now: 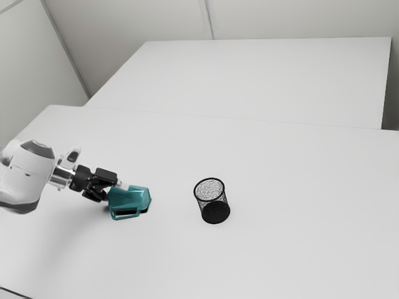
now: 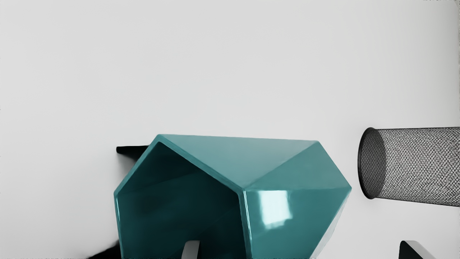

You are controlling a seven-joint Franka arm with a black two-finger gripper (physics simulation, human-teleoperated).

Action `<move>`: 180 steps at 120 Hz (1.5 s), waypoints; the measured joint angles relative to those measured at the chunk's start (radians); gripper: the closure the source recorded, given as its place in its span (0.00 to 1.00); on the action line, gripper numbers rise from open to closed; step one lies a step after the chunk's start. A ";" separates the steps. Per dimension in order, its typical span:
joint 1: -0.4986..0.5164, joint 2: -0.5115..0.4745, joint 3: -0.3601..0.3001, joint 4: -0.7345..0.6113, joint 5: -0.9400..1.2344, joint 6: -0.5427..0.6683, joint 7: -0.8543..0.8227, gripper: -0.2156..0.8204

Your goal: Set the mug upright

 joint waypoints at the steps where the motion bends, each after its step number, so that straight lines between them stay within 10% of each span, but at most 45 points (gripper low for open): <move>1: 0.001 0.001 0.000 0.000 -0.001 -0.001 0.001 0.21; 180: -0.014 0.007 -0.007 0.053 -0.110 -0.086 0.124 0.93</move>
